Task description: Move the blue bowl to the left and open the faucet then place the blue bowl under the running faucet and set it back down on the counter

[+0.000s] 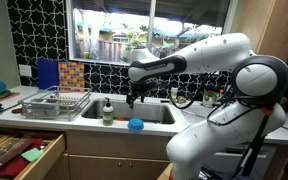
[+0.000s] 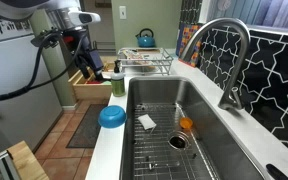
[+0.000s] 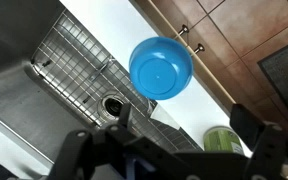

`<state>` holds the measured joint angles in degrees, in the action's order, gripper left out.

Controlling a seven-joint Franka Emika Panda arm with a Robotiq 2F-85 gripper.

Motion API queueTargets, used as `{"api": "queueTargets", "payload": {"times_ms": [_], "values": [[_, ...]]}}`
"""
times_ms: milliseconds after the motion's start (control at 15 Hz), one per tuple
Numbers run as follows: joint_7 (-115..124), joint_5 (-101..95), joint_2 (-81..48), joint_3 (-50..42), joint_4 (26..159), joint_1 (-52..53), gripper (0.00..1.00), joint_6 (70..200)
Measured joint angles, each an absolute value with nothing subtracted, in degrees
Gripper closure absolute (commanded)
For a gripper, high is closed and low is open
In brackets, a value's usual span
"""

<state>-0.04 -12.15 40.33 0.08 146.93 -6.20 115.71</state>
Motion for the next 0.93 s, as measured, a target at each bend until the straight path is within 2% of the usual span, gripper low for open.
{"api": "queueTargets", "payload": {"times_ms": [400,933], "values": [[3.54,-12.62,39.55,0.18,146.92,-6.91,0.0,115.89],[16.2,-7.2,28.79,-2.99,147.02,-11.62,0.0,121.77]]}}
